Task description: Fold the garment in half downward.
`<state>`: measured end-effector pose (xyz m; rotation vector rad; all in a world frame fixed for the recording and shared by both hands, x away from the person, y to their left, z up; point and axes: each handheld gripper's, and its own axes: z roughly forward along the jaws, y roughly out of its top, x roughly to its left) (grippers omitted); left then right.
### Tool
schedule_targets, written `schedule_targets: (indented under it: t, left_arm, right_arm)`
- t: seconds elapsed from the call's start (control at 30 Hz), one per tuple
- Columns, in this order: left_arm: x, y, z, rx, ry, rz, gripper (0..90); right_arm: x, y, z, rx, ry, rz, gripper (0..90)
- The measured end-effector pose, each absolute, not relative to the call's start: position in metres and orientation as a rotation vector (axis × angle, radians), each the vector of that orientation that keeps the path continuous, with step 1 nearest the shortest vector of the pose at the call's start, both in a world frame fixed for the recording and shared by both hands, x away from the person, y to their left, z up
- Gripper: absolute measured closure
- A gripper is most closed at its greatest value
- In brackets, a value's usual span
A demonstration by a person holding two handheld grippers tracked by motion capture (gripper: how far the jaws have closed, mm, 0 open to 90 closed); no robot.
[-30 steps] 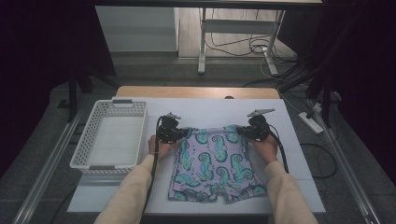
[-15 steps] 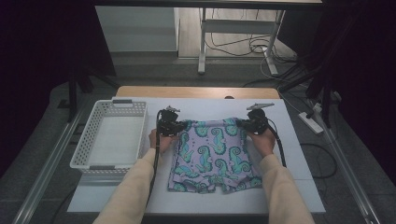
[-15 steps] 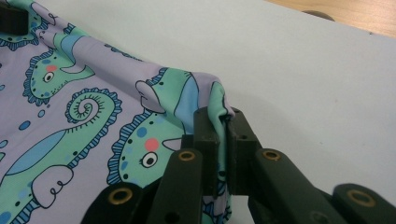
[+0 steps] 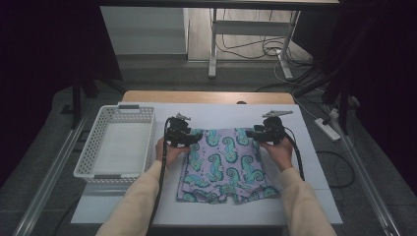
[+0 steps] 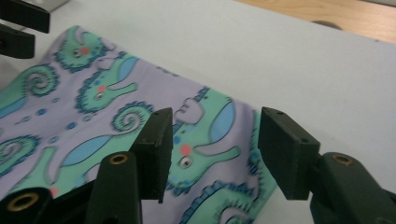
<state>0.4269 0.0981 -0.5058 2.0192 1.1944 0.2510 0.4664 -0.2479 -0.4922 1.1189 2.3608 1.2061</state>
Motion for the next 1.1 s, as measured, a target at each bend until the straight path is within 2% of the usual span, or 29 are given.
schedule_targets:
  t: [0.3, 0.83, 1.1]
  left_arm:
    - [0.398, 0.098, -0.506, 2.053, 1.113, 0.188, 38.6]
    - [0.365, 0.103, -0.507, 2.11, 1.04, 0.16, 37.5]
    - [0.347, 0.104, -0.508, 2.138, 1.023, 0.141, 36.4]
  right_arm:
    - [0.434, -0.252, -0.493, 1.065, 2.412, 1.207, 45.2]
    - [0.397, -0.257, -0.496, 1.015, 2.46, 1.205, 44.9]
    - [0.367, -0.256, -0.492, 0.965, 2.489, 1.217, 45.0]
